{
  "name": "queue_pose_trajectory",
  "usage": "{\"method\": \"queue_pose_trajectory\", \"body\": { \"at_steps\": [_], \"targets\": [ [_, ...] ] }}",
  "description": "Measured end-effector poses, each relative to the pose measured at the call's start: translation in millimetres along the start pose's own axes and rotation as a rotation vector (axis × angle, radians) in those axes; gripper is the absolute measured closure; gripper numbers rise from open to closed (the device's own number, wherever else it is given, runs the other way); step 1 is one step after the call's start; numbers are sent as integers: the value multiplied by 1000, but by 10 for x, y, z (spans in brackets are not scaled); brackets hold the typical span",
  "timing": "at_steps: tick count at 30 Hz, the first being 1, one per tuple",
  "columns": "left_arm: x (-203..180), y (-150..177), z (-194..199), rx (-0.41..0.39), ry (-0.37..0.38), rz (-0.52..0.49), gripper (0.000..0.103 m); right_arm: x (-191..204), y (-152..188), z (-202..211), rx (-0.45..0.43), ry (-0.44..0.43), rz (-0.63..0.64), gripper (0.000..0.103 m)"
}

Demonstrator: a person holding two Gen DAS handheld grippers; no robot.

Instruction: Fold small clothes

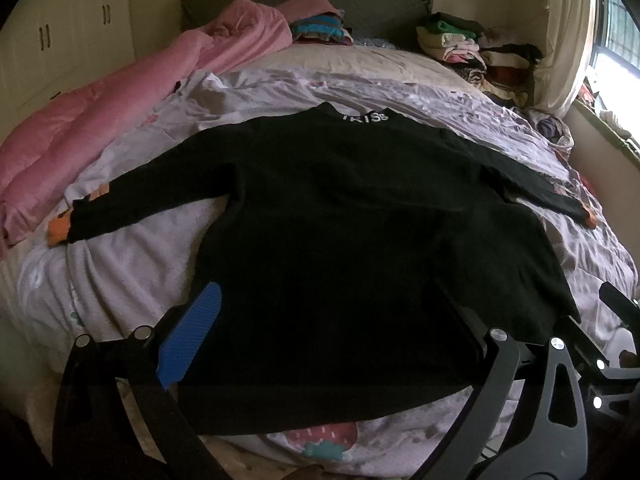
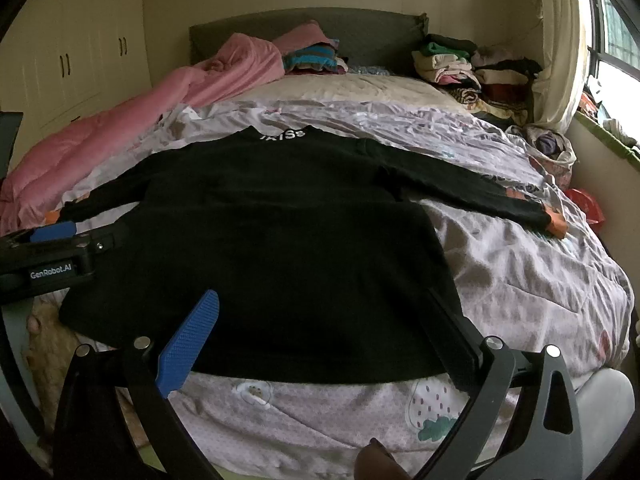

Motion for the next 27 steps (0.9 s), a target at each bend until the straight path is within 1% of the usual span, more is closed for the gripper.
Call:
{"method": "queue_pose_trajectory", "body": {
  "at_steps": [18, 21, 27],
  "targets": [
    [-5, 7, 1, -3, 4, 1, 9, 16, -41, -9, 3, -1, 2, 4],
    [17, -47, -4, -5, 4, 1, 9, 26, -56, -19, 3, -3, 6, 4],
    [62, -198, -120, 4, 6, 12, 9, 97, -197, -145, 4, -14, 19, 4]
  ]
}}
Point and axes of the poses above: each gripper's, at about its wrist camera, not at the fingertips, and z roughly against the way its jaws point, x to its left, y to its underside, the point moved 5 cm from there along -z, roughly the way its jaws point, and after that the axes turned 7 degrees about y, right-handed, at the moved point
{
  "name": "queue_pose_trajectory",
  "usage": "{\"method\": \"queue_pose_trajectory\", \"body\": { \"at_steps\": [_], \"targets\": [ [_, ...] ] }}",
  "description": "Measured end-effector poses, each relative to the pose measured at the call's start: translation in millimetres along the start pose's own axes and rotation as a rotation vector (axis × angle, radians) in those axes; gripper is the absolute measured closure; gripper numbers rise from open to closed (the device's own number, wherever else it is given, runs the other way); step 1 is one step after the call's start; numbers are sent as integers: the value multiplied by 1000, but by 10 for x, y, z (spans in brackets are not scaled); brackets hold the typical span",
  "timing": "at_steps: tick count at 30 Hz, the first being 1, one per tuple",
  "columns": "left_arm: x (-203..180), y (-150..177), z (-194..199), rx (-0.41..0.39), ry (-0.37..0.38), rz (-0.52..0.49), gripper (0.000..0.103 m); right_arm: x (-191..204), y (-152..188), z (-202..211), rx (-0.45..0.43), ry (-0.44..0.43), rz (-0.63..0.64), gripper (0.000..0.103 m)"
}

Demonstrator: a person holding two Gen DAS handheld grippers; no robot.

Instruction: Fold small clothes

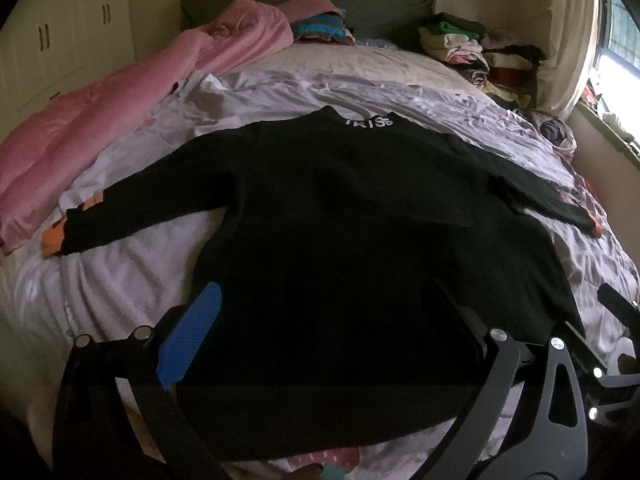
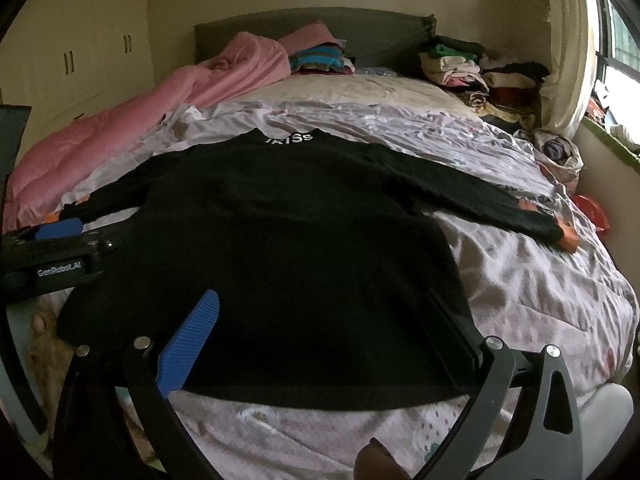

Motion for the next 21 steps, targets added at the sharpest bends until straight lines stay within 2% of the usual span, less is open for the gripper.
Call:
{"method": "queue_pose_trajectory", "body": {
  "at_steps": [10, 21],
  "targets": [
    [73, -234, -253, 12, -22, -2, 9, 17, -209, -259, -3, 1, 4, 4],
    [60, -544, -542, 30, -15, 6, 9, -144, -630, -561, -12, 5, -59, 4]
  ]
}}
Point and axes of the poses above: each gripper's, at about its wrist camera, not at the fingertips, and z roughly against the way its jaws point, x to its left, y to its underside, the point moved 5 cm from there along -z, roughly the way its jaws point, and after that the axes turned 7 degrees about y, right-handed, at the moved point
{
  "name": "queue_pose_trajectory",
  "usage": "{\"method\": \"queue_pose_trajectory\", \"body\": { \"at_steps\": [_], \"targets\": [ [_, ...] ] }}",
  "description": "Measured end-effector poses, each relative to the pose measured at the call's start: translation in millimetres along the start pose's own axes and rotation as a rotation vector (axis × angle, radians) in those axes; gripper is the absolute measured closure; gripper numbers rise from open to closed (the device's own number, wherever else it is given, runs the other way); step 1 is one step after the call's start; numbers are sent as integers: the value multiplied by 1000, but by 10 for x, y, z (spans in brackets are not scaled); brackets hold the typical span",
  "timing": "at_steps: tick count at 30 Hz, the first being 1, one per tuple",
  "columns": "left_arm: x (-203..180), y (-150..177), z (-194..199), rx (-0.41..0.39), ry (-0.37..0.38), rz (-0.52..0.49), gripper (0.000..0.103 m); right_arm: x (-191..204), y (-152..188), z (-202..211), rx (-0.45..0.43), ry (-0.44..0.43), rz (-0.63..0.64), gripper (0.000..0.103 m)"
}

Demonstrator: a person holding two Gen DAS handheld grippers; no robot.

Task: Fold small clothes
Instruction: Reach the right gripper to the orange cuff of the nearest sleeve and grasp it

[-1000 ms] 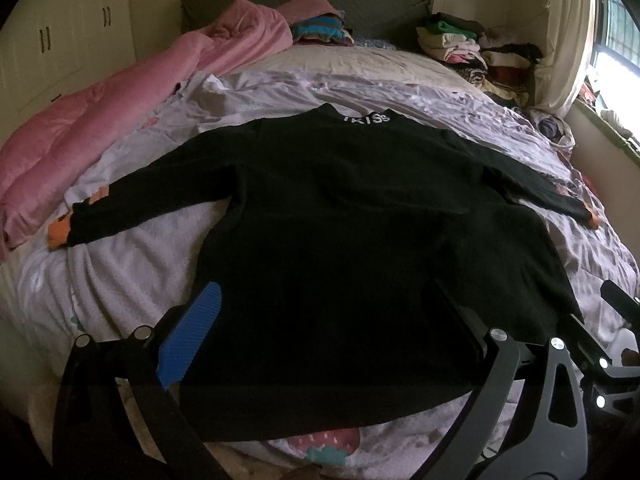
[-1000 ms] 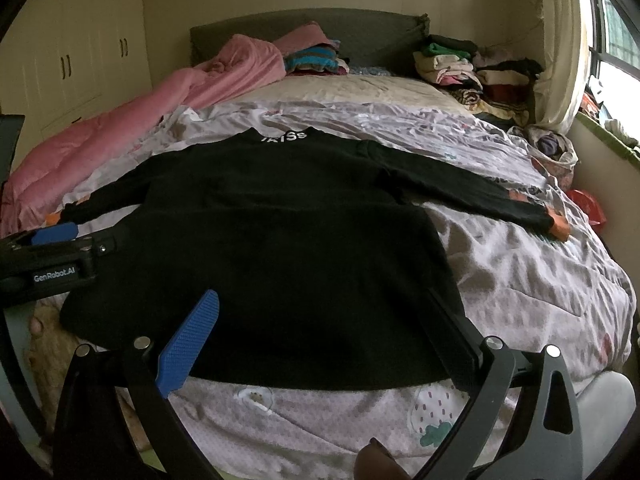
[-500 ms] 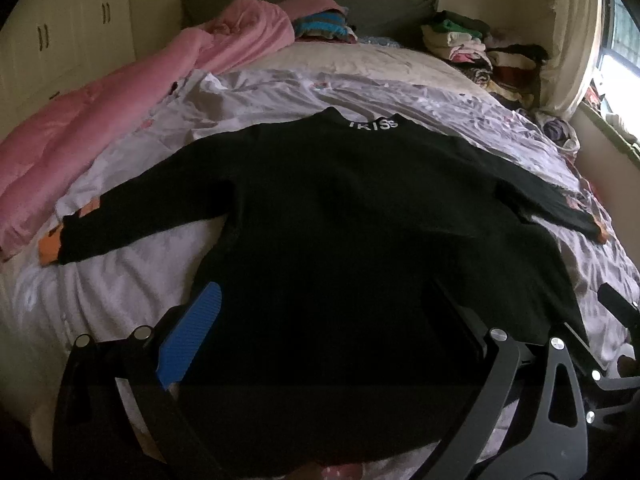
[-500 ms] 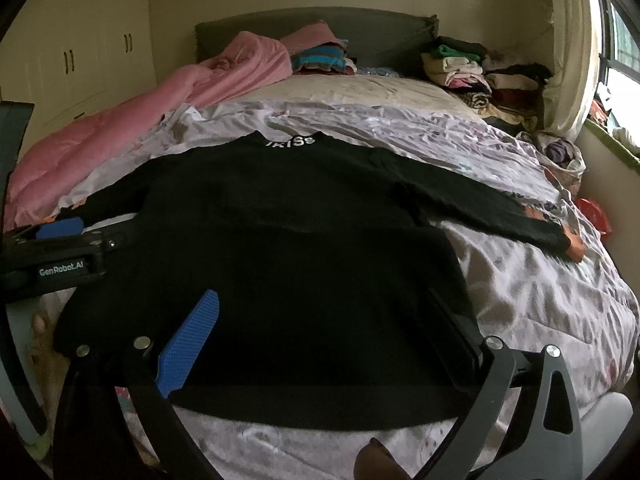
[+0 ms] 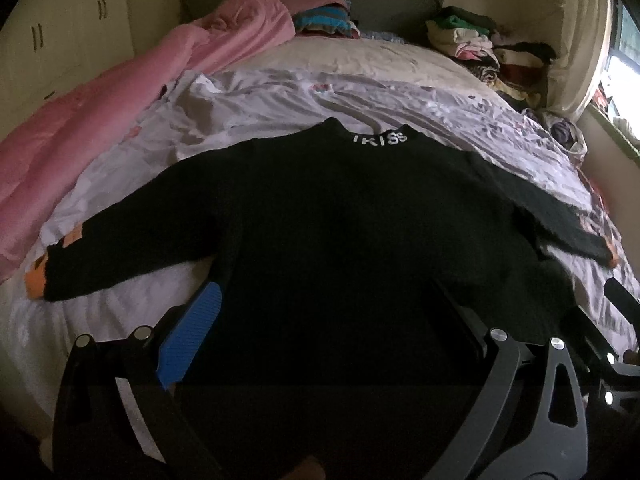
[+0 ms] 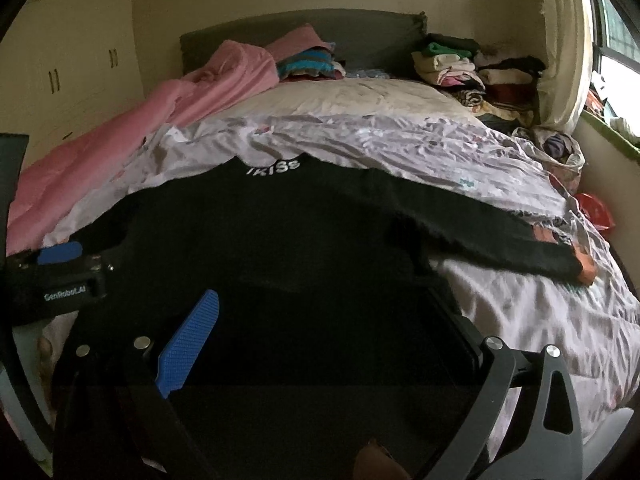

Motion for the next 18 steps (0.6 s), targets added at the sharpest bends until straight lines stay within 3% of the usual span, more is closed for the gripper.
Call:
{"method": "queue_pose_trajectory", "body": {
  "at_steps": [18],
  "targets": [
    [-155, -421, -393, 33, 39, -19, 9, -419, -516, -359, -24, 82, -130, 4]
  ]
}}
Point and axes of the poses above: each gripper's, at about its wrist camera, not at the fingertips, and z roughly against the way its jaws point, x to its left, y to its underside, the point moved 5 cm from there along -z, roughly the way its jaws point, and after that the axes turned 7 degrees about y, right-handed, at the moved point
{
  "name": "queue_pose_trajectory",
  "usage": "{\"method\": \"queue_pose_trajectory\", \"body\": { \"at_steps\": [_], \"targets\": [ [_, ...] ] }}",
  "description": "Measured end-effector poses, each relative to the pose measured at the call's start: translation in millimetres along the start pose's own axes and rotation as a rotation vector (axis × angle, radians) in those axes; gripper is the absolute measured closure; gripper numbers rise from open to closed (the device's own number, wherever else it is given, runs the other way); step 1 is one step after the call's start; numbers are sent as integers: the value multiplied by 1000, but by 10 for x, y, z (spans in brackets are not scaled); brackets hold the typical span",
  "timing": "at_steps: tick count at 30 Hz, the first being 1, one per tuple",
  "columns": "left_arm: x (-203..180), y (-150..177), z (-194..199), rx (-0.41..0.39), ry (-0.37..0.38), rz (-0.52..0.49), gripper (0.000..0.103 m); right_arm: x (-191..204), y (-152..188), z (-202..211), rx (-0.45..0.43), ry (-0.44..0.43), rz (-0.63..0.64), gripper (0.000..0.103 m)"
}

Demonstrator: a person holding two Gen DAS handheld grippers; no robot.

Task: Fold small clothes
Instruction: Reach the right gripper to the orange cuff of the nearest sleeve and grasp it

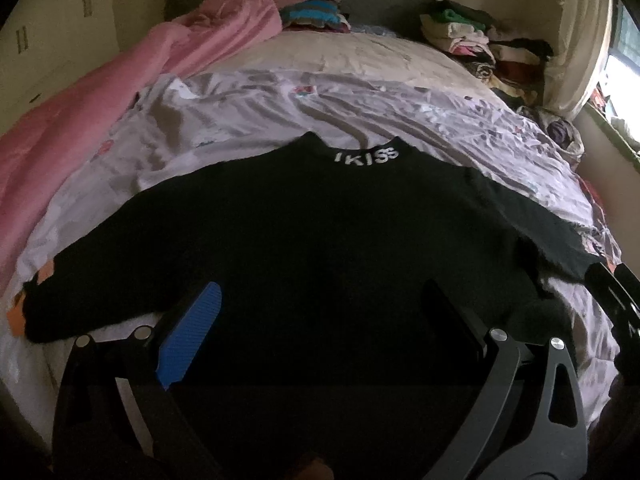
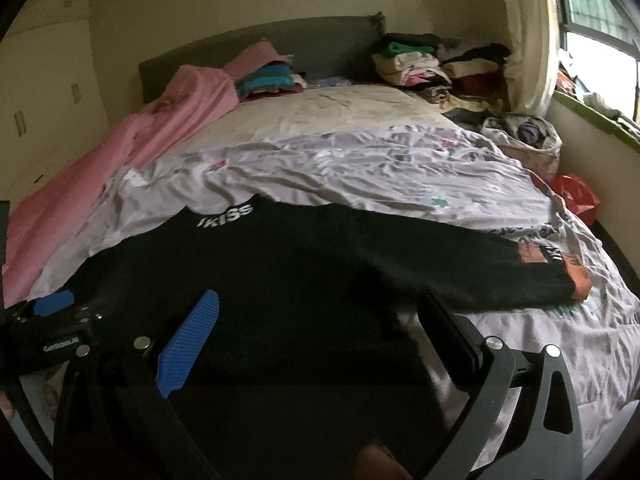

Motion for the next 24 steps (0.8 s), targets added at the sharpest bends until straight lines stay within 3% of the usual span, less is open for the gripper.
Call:
{"method": "queue_pose_trajectory", "body": {
  "at_steps": [11, 21, 24],
  "targets": [
    [-153, -243, -297, 13, 38, -30, 9, -687, -124, -335, 40, 144, -141, 4],
    [-407, -463, -593, 29, 37, -82, 9, -1408, -47, -626, 118, 215, -321, 4],
    [-503, -504, -682, 51, 43, -118, 9, -1628, -26, -667, 110, 283, -336, 4]
  ]
}}
Point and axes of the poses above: each gripper's, at about its wrist camera, not at the fingertips, and z roughly against the way its jaws point, x to its left, y to its underside, the point moved 5 cm from there along -z, roughly the way its jaws point, and after that the axes turned 7 degrees about y, right-handed, at the moved point
